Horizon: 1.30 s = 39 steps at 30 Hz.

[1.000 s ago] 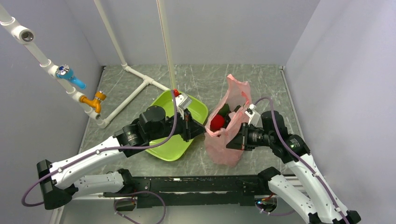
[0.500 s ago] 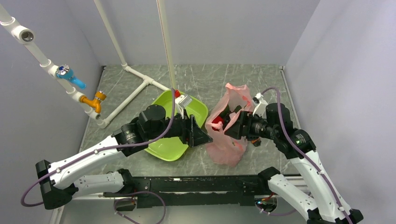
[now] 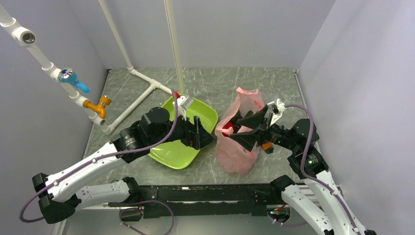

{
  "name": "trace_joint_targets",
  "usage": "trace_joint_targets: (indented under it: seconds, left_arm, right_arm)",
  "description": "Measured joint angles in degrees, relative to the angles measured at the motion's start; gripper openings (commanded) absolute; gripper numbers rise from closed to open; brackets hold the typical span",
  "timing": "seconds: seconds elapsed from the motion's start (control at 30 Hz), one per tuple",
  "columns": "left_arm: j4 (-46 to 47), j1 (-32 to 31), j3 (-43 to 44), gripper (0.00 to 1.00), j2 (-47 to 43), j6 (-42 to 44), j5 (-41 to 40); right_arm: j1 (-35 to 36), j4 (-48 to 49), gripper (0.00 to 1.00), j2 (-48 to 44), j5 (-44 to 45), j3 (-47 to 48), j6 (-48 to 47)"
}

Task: Take the fake fruits out of the plastic bag
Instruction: Adjust the plastic bag at the center of the board.

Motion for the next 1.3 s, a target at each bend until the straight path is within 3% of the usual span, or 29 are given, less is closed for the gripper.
trace_joint_targets:
  seconds: [0.13,0.2,0.33,0.4,0.57,0.8,0.9,1.07,1.3]
  left_arm:
    - [0.20,1.95,-0.02,0.97,-0.74,-0.26,0.48]
    - [0.76,2.86,-0.22,0.94,-1.53,-0.55,0.96]
    - [3.78,4.02,-2.19,0.90,-3.67,-1.97,2.08]
    - [5.22,4.20,-3.43,0.91,-4.13,-2.71,2.67]
    - [6.93,4.85,-5.40,0.95,-3.32,-3.61,3.89]
    - [7.80,6.10,-5.14,0.94,1.40,-2.95,5.16]
    - [7.61,6.64,-4.07,0.96,4.33,-2.64,5.05]
    - [6.82,7.63,2.25,0.98,13.00,-0.26,5.16]
    - [5.49,7.93,11.56,0.97,24.72,2.89,5.20]
  right_arm:
    - [0.76,7.10,0.73,3.72,-4.66,-1.09,-1.55]
    - [2.10,8.94,0.64,6.45,-6.08,-1.07,-2.51]
    - [4.02,8.17,0.16,9.31,-6.14,-0.98,-3.74]
    - [4.37,6.10,0.00,9.33,-6.64,-0.13,-3.56]
    - [6.12,0.28,0.00,7.39,-9.73,2.19,2.10]
    - [10.27,-17.73,0.00,0.44,-10.95,2.14,7.50]
    - [10.51,-25.00,0.07,-0.44,-10.01,1.49,7.78]
    - [10.51,-33.29,0.18,-0.09,-8.66,-3.26,7.72]
    - [10.51,-39.28,0.16,-0.76,-6.51,-5.97,7.50]
